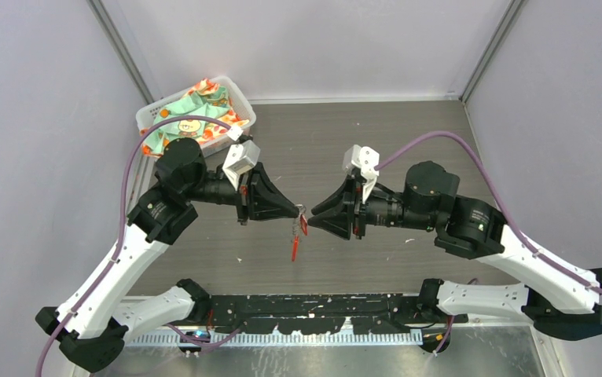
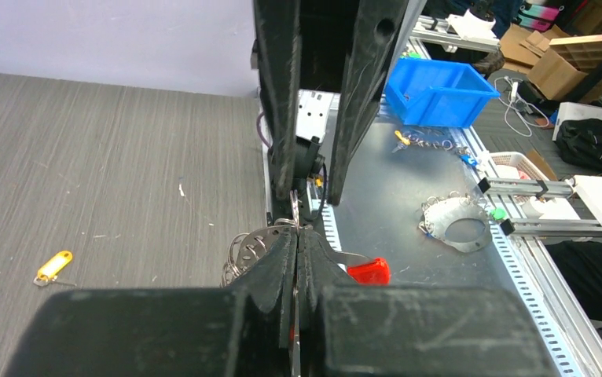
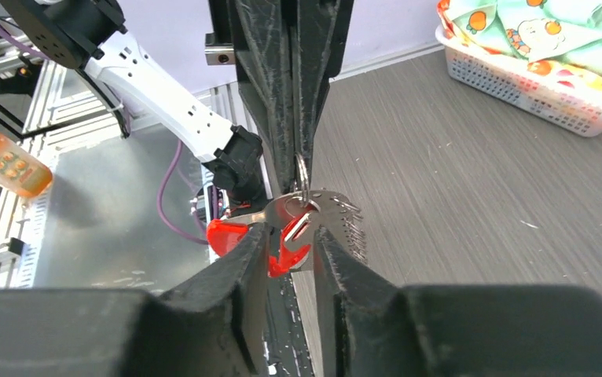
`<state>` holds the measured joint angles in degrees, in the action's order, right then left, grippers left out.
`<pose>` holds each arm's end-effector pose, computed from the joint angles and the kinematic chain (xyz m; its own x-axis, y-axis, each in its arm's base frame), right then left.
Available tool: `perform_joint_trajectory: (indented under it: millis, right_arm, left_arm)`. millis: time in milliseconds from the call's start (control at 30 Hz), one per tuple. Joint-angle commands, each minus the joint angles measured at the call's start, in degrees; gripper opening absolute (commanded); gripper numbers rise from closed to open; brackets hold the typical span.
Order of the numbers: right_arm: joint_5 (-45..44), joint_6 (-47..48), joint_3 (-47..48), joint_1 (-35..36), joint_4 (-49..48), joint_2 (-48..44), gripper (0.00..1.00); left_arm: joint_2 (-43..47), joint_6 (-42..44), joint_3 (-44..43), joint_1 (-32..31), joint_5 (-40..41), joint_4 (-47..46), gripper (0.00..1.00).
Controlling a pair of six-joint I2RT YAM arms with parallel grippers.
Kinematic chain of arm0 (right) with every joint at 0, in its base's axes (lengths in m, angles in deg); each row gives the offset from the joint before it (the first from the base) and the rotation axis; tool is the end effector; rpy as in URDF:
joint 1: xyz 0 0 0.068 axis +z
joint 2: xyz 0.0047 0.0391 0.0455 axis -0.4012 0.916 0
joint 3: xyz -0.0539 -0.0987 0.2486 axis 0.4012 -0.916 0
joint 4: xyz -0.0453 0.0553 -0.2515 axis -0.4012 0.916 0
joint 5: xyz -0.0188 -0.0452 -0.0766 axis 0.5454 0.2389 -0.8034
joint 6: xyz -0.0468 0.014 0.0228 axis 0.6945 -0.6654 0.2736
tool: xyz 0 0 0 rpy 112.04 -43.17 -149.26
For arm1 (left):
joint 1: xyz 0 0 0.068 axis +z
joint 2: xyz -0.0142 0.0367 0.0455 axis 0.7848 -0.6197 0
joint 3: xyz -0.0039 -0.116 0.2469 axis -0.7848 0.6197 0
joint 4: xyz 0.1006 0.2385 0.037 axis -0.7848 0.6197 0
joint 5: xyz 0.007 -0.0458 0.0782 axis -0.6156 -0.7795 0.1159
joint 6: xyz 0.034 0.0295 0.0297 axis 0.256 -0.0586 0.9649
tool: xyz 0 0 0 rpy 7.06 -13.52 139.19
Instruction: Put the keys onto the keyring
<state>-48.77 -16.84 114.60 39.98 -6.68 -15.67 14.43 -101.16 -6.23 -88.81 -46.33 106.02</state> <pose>0.0719 0.1646 0.4644 -0.1442 -0.0799 -0.9863 -0.9662 0.2265 0.1229 0.1251 -0.1333 0.4487 -0.2342 0.0467 -0.9711 0.9641 -0.1171 -0.2382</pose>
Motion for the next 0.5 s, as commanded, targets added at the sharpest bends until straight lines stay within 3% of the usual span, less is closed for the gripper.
perform_joint_trajectory:
  millis: [0, 200, 400, 467]
  right_arm:
    - [1.0, -2.5, -0.6, -0.3, -5.2, 1.1, 0.36]
    - [3.7, -3.0, 0.1, -0.2, -4.0, 3.8, 0.34]
    - [2.6, -2.0, 1.1, -0.3, -1.4, 4.5, 0.08]
    - [2.4, -1.6, 1.4, -0.2, -0.8, 4.4, 0.04]
  left_arm:
    - [1.5, -1.4, -0.4, 0.2, -1.8, -4.9, 0.0]
    - [1.9, -0.7, -0.5, 0.1, -1.1, -4.9, 0.0]
    - [2.4, 0.1, -0.4, 0.2, -0.7, -4.3, 0.0]
    - [2.4, 0.4, -0.3, 0.2, -0.6, -4.3, 0.0]
